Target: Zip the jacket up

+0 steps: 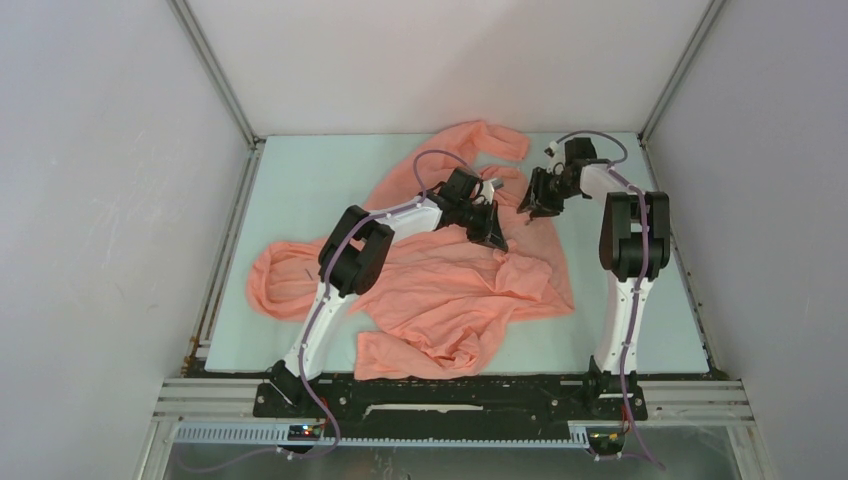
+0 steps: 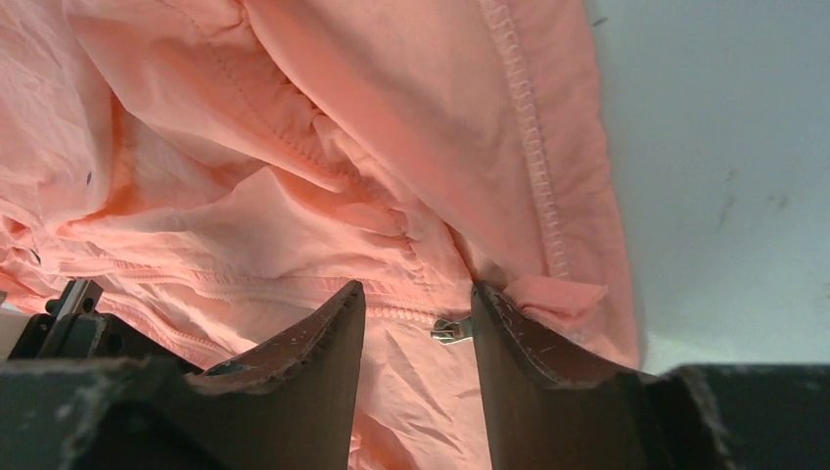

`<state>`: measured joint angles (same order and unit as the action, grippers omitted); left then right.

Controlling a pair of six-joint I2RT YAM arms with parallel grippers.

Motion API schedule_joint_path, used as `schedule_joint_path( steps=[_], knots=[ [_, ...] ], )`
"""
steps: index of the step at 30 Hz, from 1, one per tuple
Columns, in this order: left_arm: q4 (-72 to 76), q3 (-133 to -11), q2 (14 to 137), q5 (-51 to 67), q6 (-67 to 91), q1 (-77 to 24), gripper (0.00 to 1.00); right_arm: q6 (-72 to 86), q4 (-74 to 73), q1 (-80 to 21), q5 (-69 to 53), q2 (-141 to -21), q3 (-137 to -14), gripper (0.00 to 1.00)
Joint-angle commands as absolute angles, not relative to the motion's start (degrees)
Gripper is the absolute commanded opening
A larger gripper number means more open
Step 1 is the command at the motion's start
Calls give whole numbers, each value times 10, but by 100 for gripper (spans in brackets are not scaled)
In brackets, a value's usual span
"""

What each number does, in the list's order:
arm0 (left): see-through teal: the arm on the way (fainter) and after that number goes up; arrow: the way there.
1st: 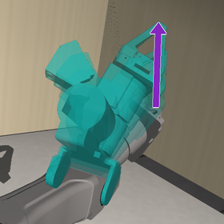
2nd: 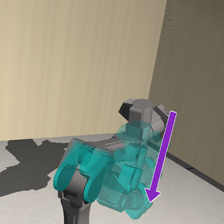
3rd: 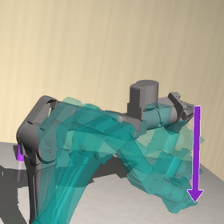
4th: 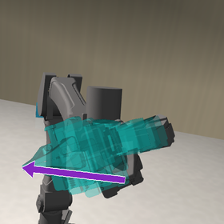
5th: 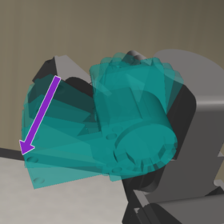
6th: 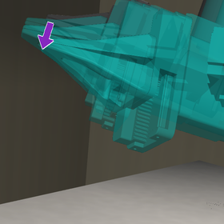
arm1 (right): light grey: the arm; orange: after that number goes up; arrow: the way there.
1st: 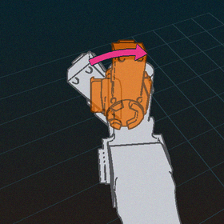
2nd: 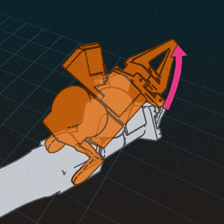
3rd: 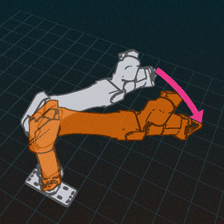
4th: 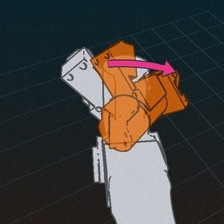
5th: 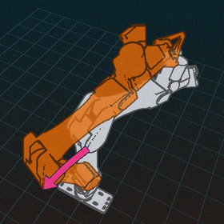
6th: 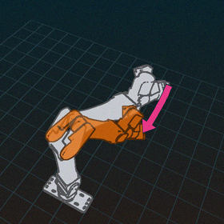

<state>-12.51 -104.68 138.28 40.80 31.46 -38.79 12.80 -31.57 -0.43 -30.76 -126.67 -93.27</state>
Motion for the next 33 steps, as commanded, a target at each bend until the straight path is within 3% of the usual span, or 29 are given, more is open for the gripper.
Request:
schedule_joint_path(
  steps=[1, 15, 19, 27, 33],
  knots=[
    [-109, -1050, 1360, 420, 310, -393, 0, 121, -328, -24, -309, -1278, -968, 47],
    [-116, -1038, 1346, 413, 299, -387, 0, 139, -311, -43, -332, -1304, -993, 37],
    [-114, -1026, 1336, 406, 295, -379, 0, 145, -298, -45, -338, -1301, -992, 28],
    [-121, -1021, 1321, 410, 271, -375, 0, 173, -196, -36, -395, -1268, -941, 0],
    [-177, -1028, 1298, 386, 193, -373, 0, 207, -91, -12, -458, -1225, -865, 0]
  ],
)
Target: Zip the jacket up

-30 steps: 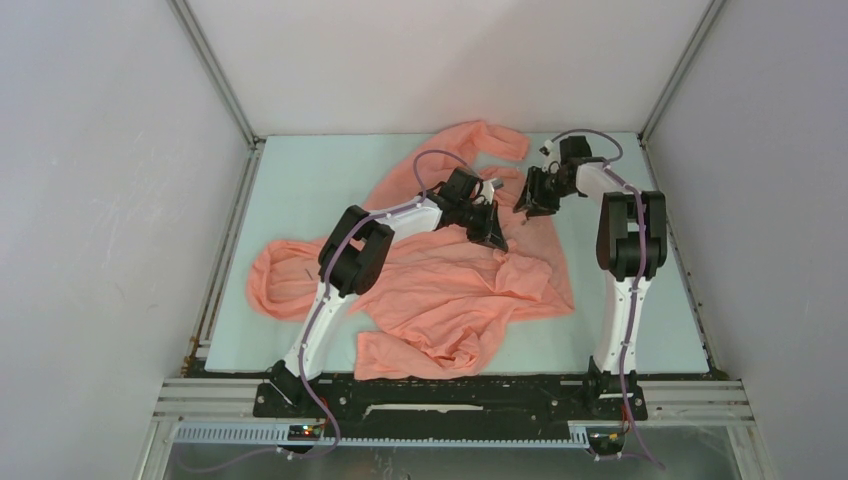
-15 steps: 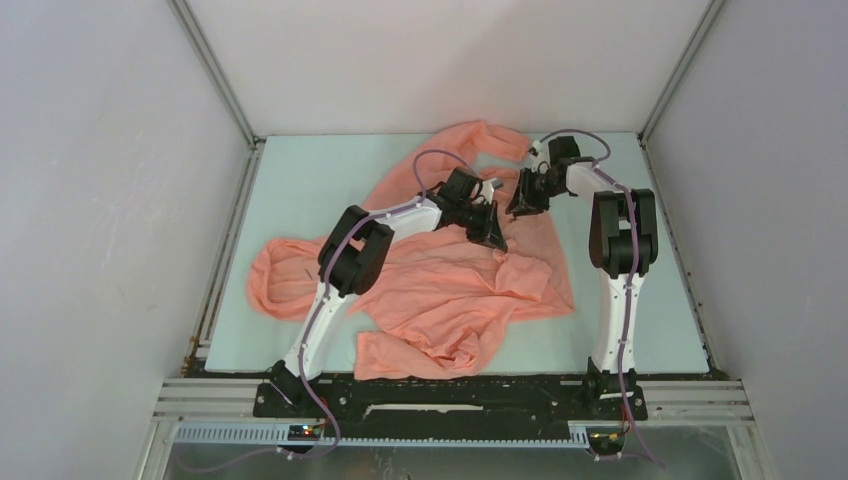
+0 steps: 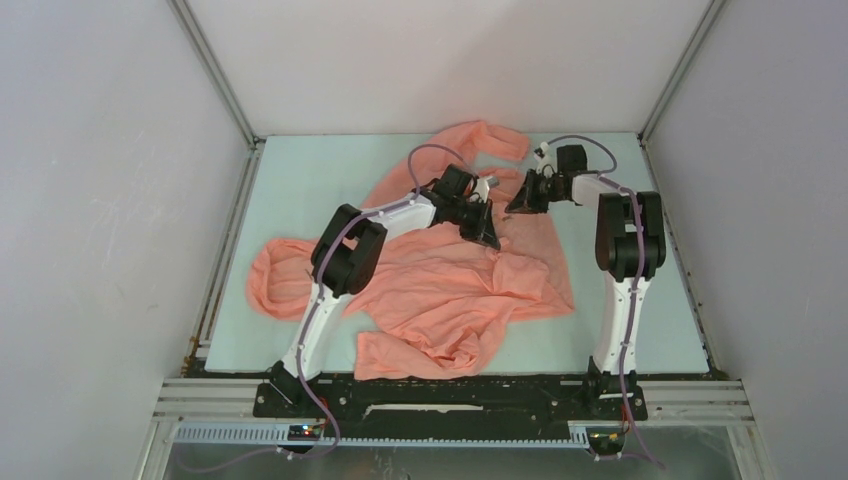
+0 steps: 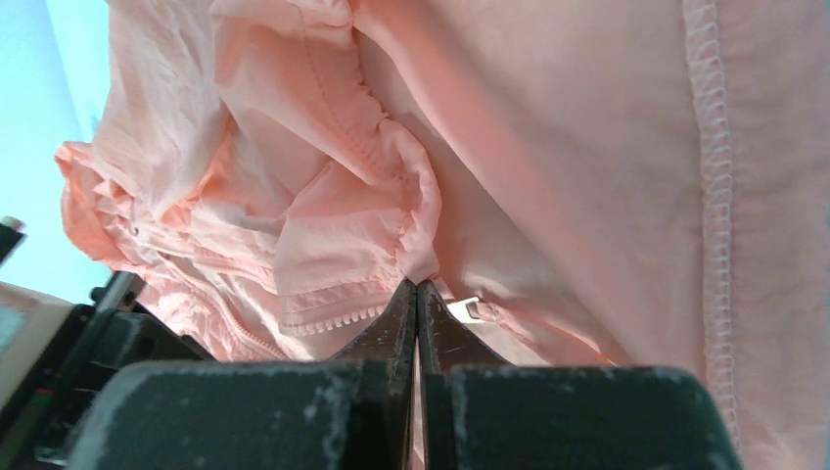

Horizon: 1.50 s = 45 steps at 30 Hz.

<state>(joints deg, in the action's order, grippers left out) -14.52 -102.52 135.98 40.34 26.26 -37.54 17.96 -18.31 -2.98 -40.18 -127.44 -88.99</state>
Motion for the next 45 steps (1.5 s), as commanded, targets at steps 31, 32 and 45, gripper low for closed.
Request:
schedule_joint_path(
  steps=[31, 32, 45],
  knots=[
    [-168, -1032, 1311, 401, 215, -370, 0, 269, -106, 17, -446, -1308, -951, 53],
    [-168, -1032, 1311, 401, 216, -370, 0, 279, -101, 16, -456, -1313, -953, 53],
    [-156, -1025, 1308, 409, 222, -370, 0, 309, -59, 3, -491, -1317, -936, 57]
  ],
)
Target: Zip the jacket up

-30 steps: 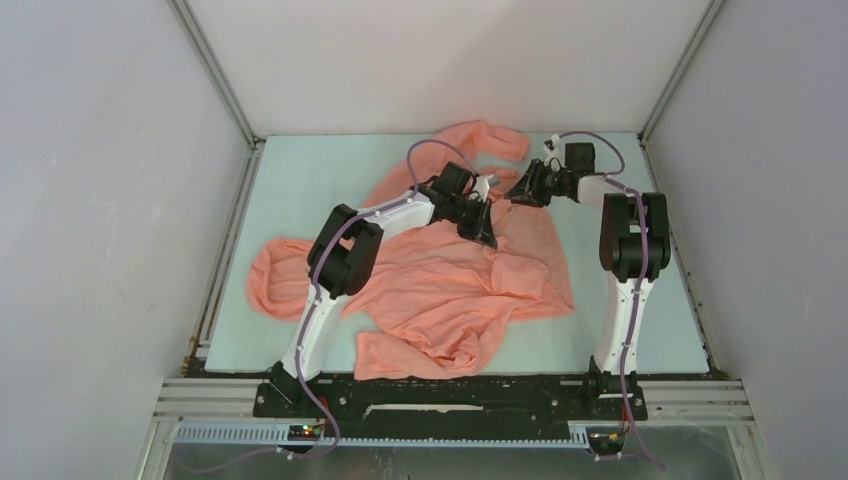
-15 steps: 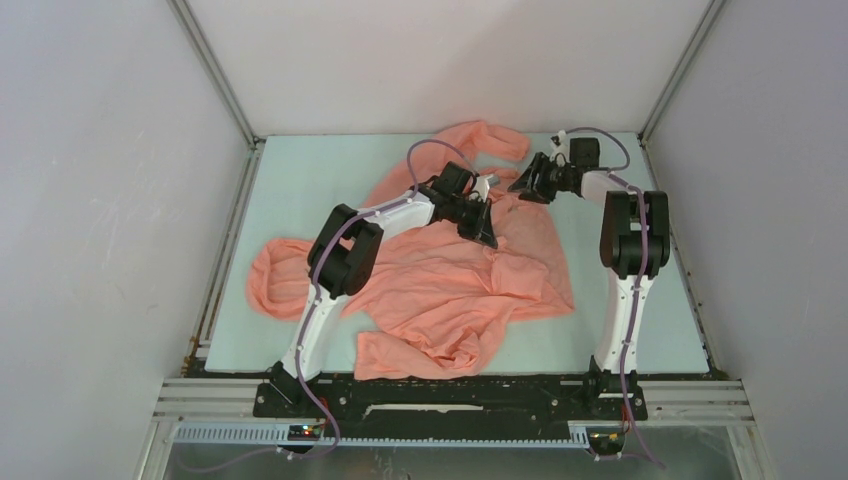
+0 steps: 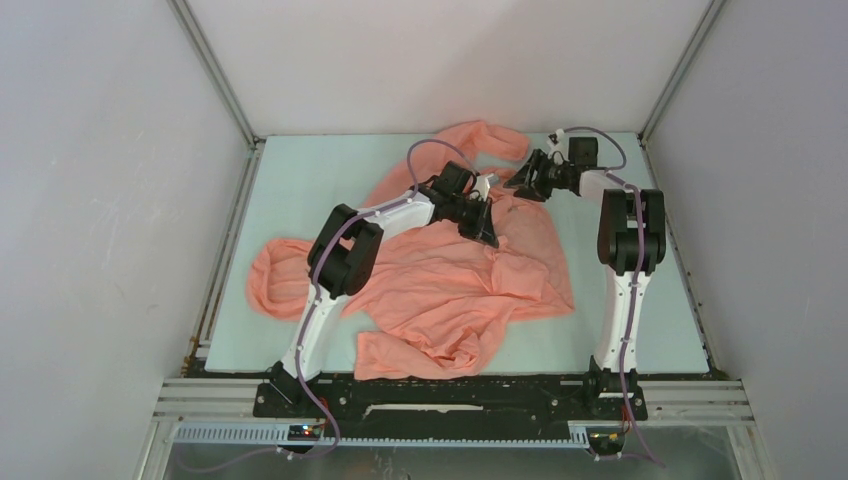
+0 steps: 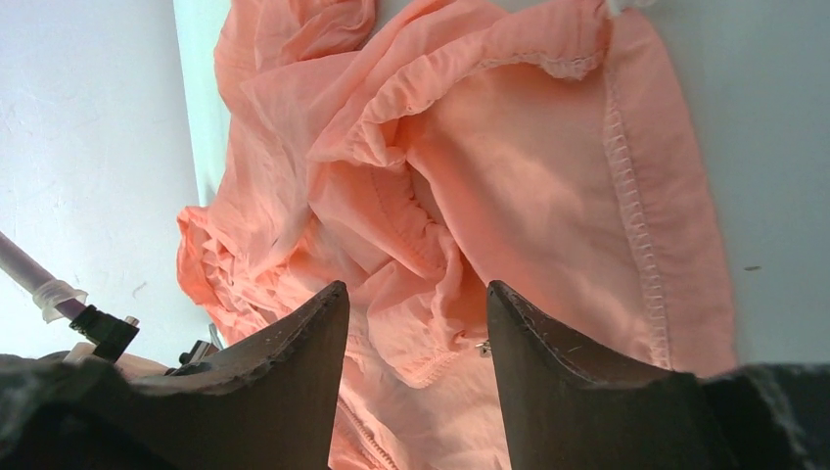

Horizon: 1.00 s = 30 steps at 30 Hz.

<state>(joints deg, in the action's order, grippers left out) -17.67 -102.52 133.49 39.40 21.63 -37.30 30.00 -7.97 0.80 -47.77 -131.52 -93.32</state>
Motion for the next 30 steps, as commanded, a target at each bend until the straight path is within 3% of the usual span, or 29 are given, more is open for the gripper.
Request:
schedule_joint_path(
  steps=[1, 14, 30],
  knots=[
    [-155, -1024, 1308, 409, 223, -370, 0, 311, -62, 3, -490, -1318, -937, 57],
    [-152, -1020, 1304, 412, 226, -370, 0, 306, -88, 2, -478, -1316, -927, 64],
    [-152, -1020, 1305, 413, 226, -370, 0, 311, -43, -11, -550, -1304, -893, 56]
  ],
)
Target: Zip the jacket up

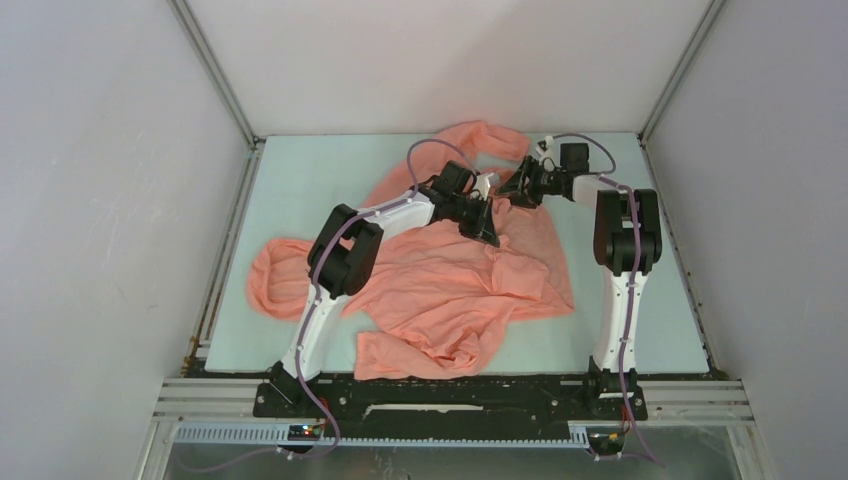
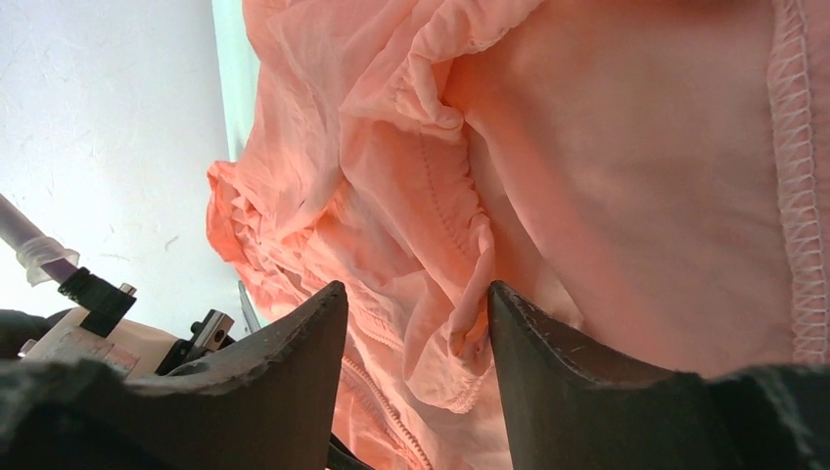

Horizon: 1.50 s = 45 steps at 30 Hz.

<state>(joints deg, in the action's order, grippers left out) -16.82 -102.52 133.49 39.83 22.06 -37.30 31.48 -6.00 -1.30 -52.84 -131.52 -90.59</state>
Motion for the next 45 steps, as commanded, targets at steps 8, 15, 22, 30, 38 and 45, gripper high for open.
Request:
schedule_joint_path(
  steps=[8, 15, 22, 30, 38, 45],
  knots=[
    [-153, -1020, 1306, 414, 226, -370, 0, 286, -43, -7, -546, -1255, -814, 49],
    [-152, -1022, 1308, 418, 227, -370, 0, 274, -40, -5, -548, -1219, -775, 48],
    [-150, -1023, 1310, 422, 229, -370, 0, 270, -24, -5, -547, -1178, -732, 47],
    [-150, -1025, 1312, 424, 230, -371, 0, 270, -9, 12, -562, -1171, -720, 42],
    [-149, -1024, 1310, 428, 230, -371, 0, 264, -7, 9, -571, -1148, -701, 39],
    [-149, -1024, 1309, 431, 229, -371, 0, 255, -8, 3, -580, -1130, -692, 38]
  ],
)
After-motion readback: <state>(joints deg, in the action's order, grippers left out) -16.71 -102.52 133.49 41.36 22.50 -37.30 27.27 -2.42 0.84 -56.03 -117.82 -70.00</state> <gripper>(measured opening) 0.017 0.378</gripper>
